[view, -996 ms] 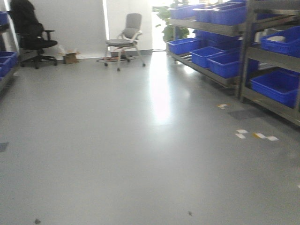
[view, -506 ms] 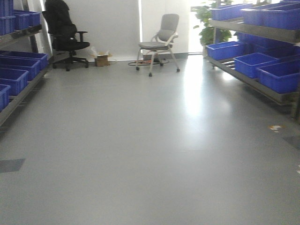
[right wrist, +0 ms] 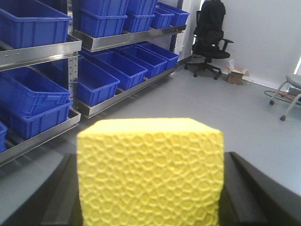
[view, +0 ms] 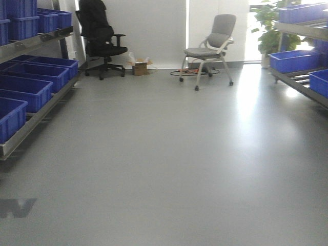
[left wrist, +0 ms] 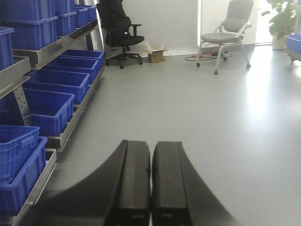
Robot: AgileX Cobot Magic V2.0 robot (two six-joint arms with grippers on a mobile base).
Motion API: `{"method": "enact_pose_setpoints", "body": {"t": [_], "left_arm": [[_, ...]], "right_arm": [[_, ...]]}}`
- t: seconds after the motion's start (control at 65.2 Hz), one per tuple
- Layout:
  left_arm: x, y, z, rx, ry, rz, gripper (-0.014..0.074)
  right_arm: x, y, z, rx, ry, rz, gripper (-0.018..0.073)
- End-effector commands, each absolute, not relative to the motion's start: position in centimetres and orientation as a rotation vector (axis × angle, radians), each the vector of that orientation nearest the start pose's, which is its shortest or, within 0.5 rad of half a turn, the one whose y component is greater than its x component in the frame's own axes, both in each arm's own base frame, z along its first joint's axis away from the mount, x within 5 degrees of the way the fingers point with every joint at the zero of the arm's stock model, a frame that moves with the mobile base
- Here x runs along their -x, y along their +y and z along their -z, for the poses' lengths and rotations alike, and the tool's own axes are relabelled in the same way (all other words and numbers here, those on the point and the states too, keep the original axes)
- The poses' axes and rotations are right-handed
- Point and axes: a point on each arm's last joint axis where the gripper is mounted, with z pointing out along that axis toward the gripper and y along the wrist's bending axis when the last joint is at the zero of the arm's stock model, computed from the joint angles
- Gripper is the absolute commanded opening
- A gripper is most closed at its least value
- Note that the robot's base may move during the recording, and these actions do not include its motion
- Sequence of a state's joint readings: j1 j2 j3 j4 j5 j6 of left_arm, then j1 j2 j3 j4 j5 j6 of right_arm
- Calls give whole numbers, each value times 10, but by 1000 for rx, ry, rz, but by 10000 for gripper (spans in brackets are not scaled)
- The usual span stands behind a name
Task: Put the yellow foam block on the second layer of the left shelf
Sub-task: 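Drive the base up to the shelf of blue bins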
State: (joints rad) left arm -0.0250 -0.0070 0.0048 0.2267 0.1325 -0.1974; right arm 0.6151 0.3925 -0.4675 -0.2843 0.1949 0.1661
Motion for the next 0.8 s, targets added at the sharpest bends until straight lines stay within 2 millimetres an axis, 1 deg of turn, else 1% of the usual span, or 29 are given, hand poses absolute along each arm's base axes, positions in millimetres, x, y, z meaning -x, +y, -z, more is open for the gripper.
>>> {"method": "enact_pose_setpoints", "body": {"t": [0.0,0.782], "left_arm": [[-56,-1,-200,-33,1539,0,136],[-56,-1,-200,-33,1539,0,136]], "right_arm": [[-73,48,-343,523,1408,-357,309],[-73,48,-343,523,1408,-357,309]]}}
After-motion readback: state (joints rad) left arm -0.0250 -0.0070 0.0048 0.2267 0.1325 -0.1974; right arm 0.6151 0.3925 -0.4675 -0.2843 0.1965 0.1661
